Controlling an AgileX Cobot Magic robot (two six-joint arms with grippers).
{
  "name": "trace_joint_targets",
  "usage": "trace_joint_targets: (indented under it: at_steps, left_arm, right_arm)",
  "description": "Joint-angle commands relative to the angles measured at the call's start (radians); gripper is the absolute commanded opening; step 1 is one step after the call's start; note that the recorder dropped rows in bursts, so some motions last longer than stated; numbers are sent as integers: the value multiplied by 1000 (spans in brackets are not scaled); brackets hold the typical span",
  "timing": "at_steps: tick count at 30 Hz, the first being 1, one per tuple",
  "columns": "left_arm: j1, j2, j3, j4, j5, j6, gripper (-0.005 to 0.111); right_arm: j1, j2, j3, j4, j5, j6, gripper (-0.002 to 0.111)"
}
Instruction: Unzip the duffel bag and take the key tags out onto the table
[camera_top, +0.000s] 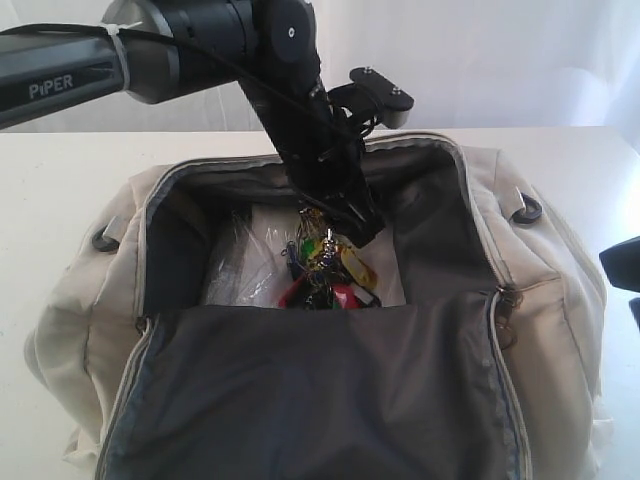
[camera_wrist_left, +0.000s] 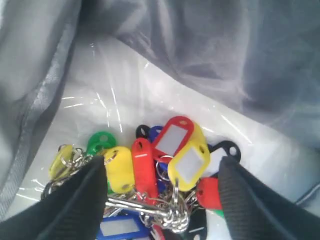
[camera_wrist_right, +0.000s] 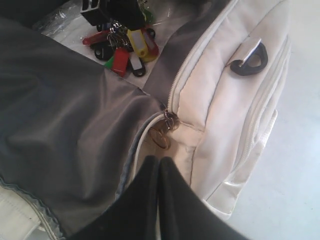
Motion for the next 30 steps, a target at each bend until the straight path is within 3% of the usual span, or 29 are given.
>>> trace_joint_targets:
  at_steps: [1,7,15,21,30]
  left_arm:
    - [-2,2,3,-1,15,-100,67]
    - [-2,-51,3,21,-99,-113,67]
    - [0,-51,9,10,22,-152,67]
    - [-16,16,16,-40,57,78,67]
    - [-28,92,30,-31,-32,74,80]
  right_arm:
    - [1,-4,3,-3,-10,5,0]
    - [1,-4,3,-3,-10,5,0]
    - [1,-4,3,-3,-12,5,0]
    - [1,-4,3,-3,-15,5,0]
    - [1,-4,3,-4,-17,3,0]
